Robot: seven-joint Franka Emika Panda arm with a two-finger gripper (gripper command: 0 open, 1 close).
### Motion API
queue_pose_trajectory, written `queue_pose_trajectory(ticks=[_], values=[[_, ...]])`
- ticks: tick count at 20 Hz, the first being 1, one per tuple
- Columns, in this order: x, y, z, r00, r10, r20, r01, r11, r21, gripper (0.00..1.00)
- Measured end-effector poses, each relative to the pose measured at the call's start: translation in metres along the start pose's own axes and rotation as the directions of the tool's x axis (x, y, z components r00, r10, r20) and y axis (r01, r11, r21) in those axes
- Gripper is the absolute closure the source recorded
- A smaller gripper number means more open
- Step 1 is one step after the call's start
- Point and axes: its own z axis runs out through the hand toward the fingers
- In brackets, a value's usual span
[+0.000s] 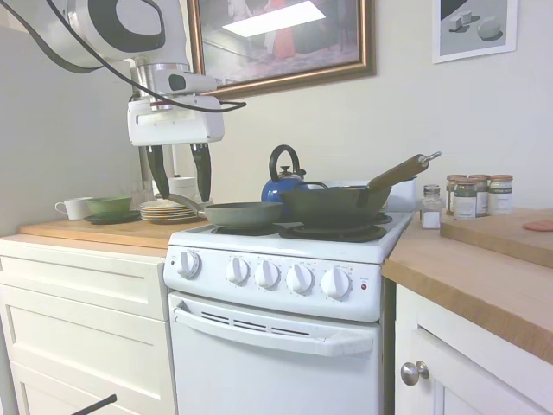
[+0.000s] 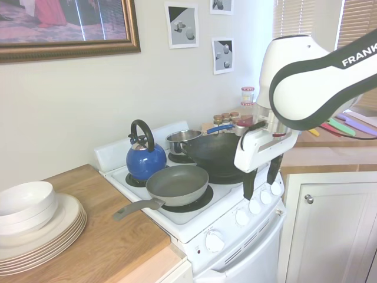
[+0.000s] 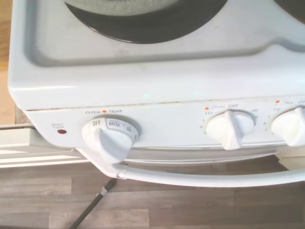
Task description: Turn on the stove on the top right
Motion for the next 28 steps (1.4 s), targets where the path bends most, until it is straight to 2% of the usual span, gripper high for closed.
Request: queue_pose_trajectory(ticks=[7, 12, 24, 25, 28], values=[[0.013, 0.011, 0.006, 1.0, 0.029, 0.008, -0.029, 0.999, -0.012, 0.0], [0.051, 0.03, 0.015, 0.997, 0.076, 0.008, -0.075, 0.996, -0.042, 0.0], [0.128, 0.052, 0.075, 0.992, 0.121, 0.036, -0.115, 0.984, -0.136, 0.0], [0.132, 0.055, 0.077, 0.992, 0.123, 0.039, -0.117, 0.983, -0.139, 1.0], [0.139, 0.057, 0.079, 0.992, 0.124, 0.037, -0.117, 0.983, -0.144, 1.0]])
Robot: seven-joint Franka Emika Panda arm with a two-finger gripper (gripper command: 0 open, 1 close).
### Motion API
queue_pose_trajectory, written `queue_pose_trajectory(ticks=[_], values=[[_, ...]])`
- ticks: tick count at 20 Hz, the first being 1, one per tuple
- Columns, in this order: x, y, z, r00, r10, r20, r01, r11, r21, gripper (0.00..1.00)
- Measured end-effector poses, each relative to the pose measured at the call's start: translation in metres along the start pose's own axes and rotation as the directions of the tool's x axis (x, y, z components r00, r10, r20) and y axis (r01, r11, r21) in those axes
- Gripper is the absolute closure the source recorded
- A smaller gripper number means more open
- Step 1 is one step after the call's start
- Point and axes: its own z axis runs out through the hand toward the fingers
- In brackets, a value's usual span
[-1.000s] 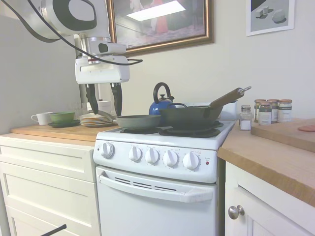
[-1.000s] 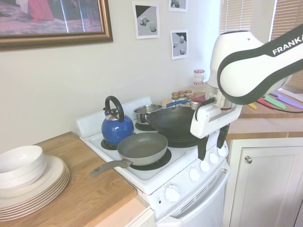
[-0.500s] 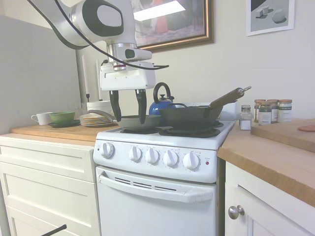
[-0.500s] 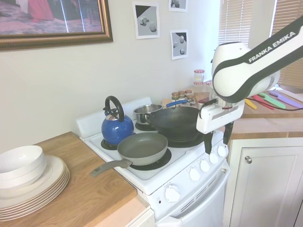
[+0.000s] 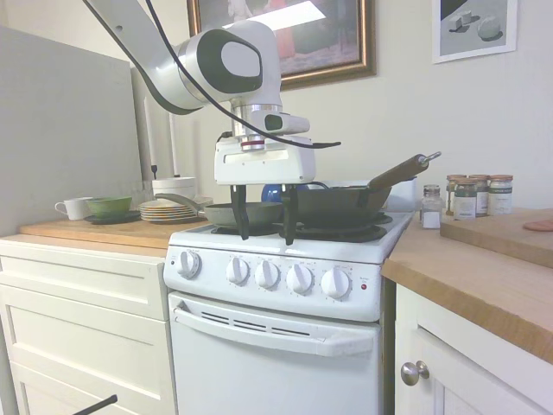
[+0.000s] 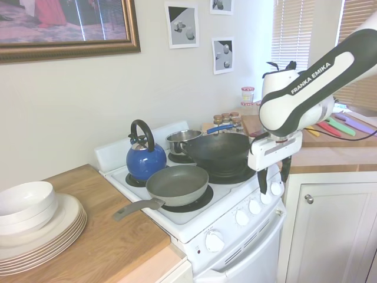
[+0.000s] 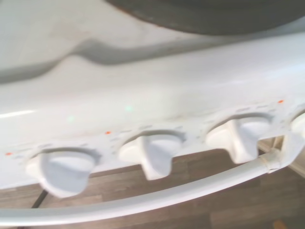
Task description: Turn on the stove on the top right
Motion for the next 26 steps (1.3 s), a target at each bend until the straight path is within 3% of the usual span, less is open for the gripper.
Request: queue_pose_trajectory(ticks=[8, 26], values=[[0.0, -0.003, 0.005, 0.999, -0.039, -0.018, 0.039, 0.999, -0.033, 1.0], [0.009, -0.001, 0.025, 0.998, -0.055, -0.018, 0.055, 0.997, -0.047, 1.0]])
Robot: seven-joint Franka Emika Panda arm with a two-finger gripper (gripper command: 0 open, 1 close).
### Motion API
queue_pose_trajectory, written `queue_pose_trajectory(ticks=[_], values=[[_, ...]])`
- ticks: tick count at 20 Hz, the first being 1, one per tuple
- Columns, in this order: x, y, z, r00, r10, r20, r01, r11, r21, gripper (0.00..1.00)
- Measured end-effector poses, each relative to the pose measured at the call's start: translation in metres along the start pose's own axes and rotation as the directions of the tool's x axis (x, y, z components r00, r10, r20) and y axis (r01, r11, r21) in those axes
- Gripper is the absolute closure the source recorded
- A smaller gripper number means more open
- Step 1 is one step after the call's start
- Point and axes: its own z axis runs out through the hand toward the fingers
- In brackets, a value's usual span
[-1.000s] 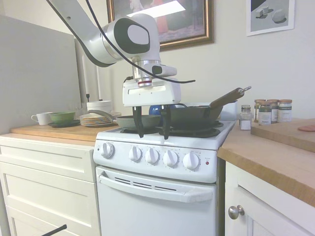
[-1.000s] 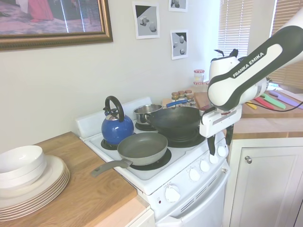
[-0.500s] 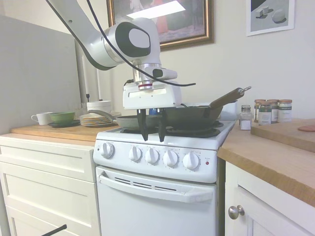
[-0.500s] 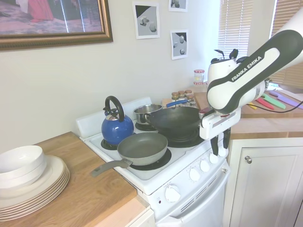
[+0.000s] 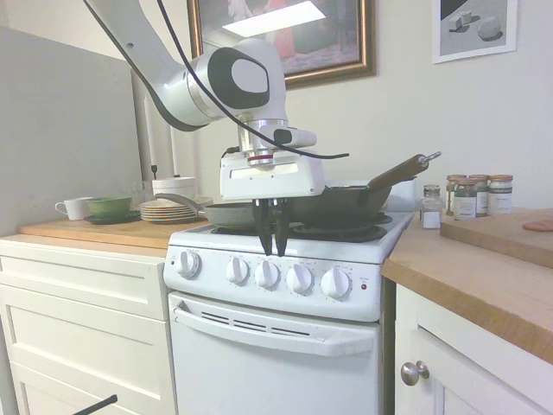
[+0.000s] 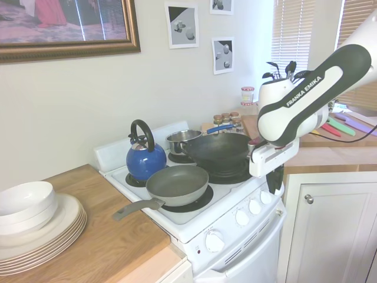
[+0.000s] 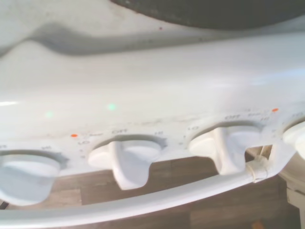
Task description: Turn on the stove on the top right
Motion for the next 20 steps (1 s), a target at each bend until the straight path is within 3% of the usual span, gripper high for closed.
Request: queue_pose_trajectory(ticks=[20], values=[[0.009, 0.0, 0.022, 0.999, -0.017, -0.028, 0.017, 1.0, -0.005, 1.0]])
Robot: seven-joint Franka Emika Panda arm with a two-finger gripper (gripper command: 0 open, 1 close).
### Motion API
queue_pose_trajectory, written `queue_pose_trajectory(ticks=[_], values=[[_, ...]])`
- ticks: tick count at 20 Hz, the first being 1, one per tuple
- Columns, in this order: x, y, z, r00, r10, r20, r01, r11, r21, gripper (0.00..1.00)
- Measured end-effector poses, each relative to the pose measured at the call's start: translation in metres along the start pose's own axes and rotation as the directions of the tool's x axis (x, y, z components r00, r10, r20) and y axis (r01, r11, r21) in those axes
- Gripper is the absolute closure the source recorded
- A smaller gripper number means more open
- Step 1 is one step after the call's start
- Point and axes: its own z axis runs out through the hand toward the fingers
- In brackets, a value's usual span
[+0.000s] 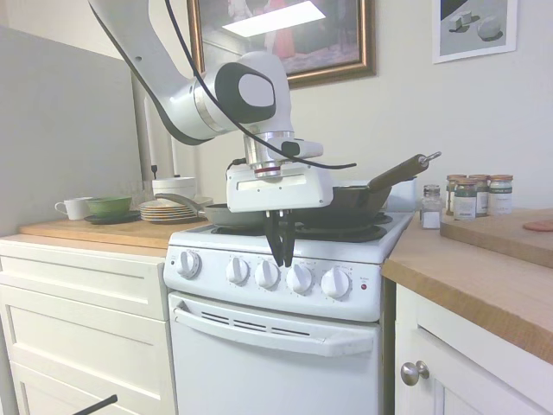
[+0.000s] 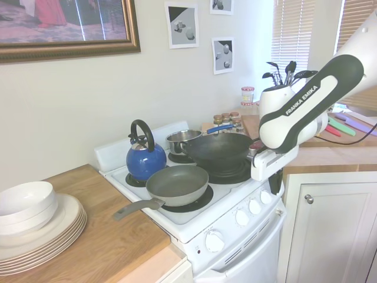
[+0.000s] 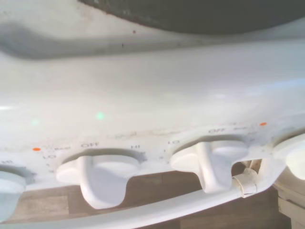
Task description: Turn on the stove on the top right
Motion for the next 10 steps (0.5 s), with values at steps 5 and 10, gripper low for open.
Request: queue_pose_trajectory(ticks=[5, 10], values=[[0.004, -0.001, 0.007, 1.0, 0.002, -0.005, -0.002, 1.0, 0.0, 1.0], [0.013, -0.001, 0.011, 1.0, 0.006, -0.012, -0.006, 1.0, 0.0, 1.0]])
